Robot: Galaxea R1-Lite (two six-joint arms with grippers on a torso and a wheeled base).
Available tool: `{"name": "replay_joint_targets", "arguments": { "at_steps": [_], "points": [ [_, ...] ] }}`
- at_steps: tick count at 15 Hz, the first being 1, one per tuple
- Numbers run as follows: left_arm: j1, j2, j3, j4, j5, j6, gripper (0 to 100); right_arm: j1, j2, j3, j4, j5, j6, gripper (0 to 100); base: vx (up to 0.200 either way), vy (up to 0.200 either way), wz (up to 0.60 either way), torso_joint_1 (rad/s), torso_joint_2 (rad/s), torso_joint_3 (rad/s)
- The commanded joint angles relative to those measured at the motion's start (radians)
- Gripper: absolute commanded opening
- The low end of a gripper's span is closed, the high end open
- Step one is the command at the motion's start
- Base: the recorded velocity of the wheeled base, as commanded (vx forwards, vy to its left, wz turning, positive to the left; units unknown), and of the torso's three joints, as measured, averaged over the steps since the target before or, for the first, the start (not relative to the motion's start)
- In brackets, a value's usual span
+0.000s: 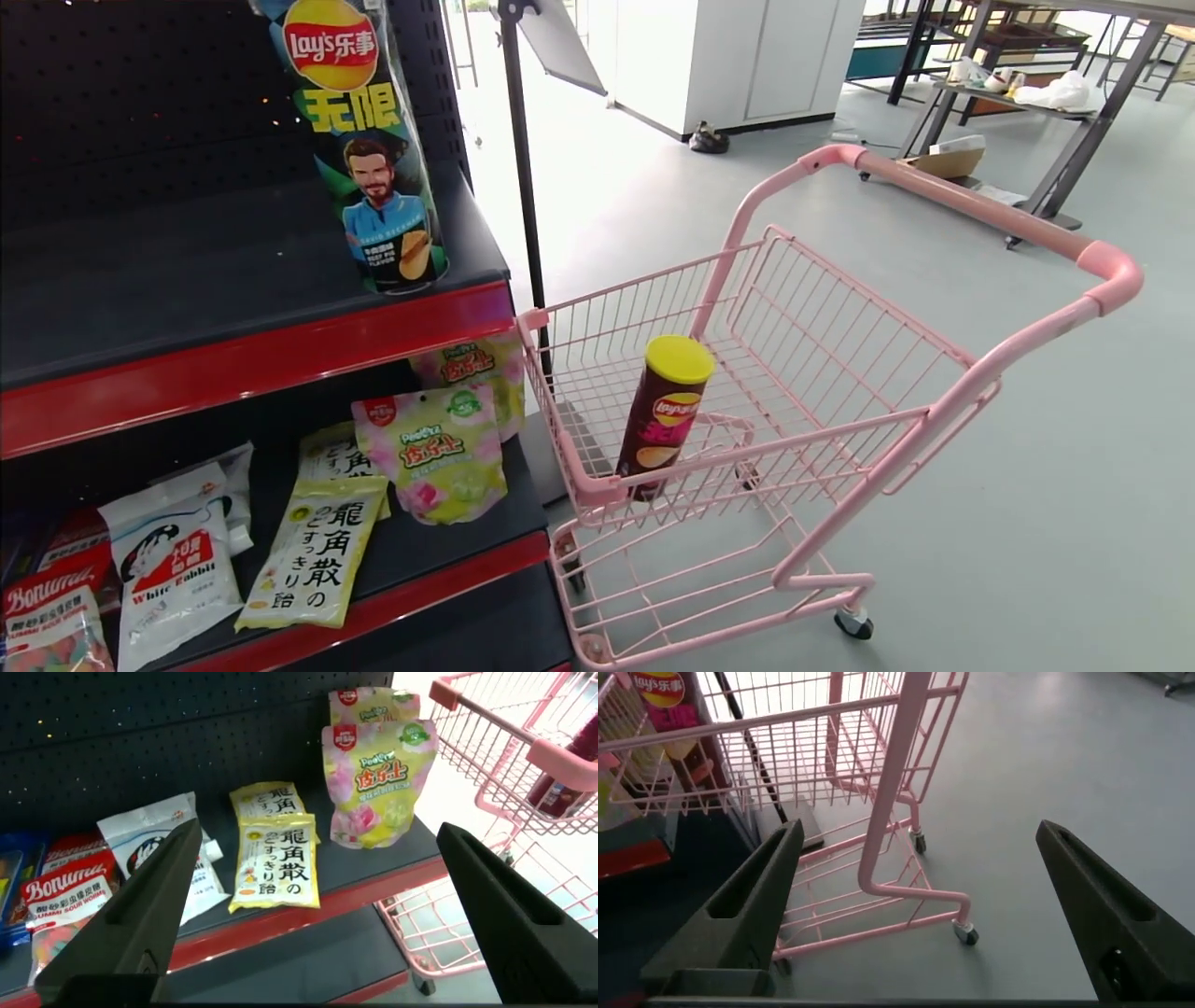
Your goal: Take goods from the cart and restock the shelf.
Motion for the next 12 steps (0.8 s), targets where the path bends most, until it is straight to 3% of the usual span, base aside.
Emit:
{"name": "replay_joint_targets", "arguments": {
  "at_steps": [1, 3, 4, 5, 7, 9, 12],
  "points": [
    [0.000, 0.001, 0.000, 0.000, 0.000, 0.000, 100, 0.021, 0.041, 0.000, -0.001, 0.000, -0.007, 100, 0.000, 0.000, 0.00, 0.000, 0.00, 0.000],
    [0.000, 0.001, 0.000, -0.001, 0.000, 0.000, 100, 0.008, 0.025, 0.000, -0.002, 0.000, -0.010, 100, 0.000, 0.000, 0.00, 0.000, 0.00, 0.000],
    [0.000, 0.001, 0.000, 0.000, 0.000, 0.000, 100, -0.001, 0.038, -0.147, 0.001, 0.037, -0.007, 100, 0.000, 0.000, 0.00, 0.000, 0.00, 0.000],
    [0.000, 0.001, 0.000, 0.000, -0.001, 0.000, 100, 0.001, 0.314, -0.393, -0.007, 0.037, 0.093, 100, 0.000, 0.000, 0.00, 0.000, 0.00, 0.000],
    [0.000, 0.001, 0.000, 0.000, -0.001, 0.000, 100, 0.044, 0.583, -0.643, -0.001, 0.099, 0.122, 100, 0.000, 0.000, 0.00, 0.000, 0.00, 0.000],
    [0.000, 0.001, 0.000, 0.000, 0.000, 0.000, 100, 0.090, 0.790, -0.718, -0.027, 0.158, 0.062, 100, 0.000, 0.000, 0.00, 0.000, 0.00, 0.000],
    [0.000, 0.001, 0.000, -0.001, 0.000, 0.000, 100, 0.162, 1.051, -0.706, -0.076, 0.201, 0.071, 100, 0.000, 0.000, 0.00, 0.000, 0.00, 0.000]
  ]
}}
